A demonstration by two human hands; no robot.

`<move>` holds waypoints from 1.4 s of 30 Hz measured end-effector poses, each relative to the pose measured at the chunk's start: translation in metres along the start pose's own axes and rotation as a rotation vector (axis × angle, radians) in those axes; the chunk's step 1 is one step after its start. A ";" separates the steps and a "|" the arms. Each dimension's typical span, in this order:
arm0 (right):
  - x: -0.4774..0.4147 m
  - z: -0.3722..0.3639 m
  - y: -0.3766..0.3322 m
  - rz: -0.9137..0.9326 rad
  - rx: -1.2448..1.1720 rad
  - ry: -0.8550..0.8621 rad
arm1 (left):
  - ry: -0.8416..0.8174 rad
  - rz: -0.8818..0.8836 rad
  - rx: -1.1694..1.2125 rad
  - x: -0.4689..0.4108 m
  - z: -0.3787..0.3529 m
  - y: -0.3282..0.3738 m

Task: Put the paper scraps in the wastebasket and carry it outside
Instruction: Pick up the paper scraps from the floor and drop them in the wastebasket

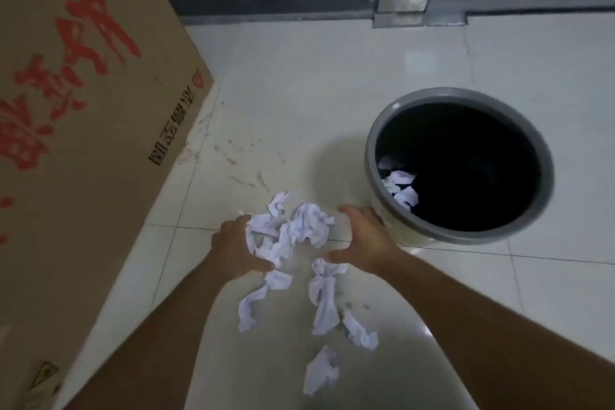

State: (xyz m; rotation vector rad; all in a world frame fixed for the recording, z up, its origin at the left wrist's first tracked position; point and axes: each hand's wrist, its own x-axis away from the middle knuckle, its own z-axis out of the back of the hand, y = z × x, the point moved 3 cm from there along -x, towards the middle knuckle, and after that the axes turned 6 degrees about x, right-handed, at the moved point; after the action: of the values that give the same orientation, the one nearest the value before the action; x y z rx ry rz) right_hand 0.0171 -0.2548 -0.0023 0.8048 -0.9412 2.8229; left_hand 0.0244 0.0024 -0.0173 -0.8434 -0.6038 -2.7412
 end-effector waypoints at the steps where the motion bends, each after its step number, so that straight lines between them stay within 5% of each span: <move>1: -0.009 -0.004 0.005 0.006 0.011 0.012 | -0.026 -0.011 -0.024 -0.014 -0.009 -0.006; 10: -0.069 -0.052 0.027 -0.034 0.047 0.003 | -0.180 0.137 -0.163 -0.067 -0.039 -0.036; 21: -0.084 -0.112 0.001 0.046 0.005 -0.169 | -0.048 -0.099 0.216 -0.072 -0.098 0.011; 26: -0.076 -0.103 0.010 0.080 -0.026 -0.065 | -0.020 -0.147 0.195 -0.073 -0.107 0.019; 34: -0.059 -0.045 -0.049 0.242 -0.070 0.059 | 0.213 -0.248 0.186 -0.039 -0.019 0.045; 42: -0.020 0.099 -0.124 0.435 0.023 0.268 | 0.438 -0.416 0.332 0.023 0.113 0.131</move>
State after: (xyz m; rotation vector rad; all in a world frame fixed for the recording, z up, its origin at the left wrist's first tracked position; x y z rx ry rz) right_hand 0.1066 -0.2086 0.1220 0.2263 -1.1576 3.1933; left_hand 0.1025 -0.0670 0.1233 -0.0333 -1.1933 -2.9057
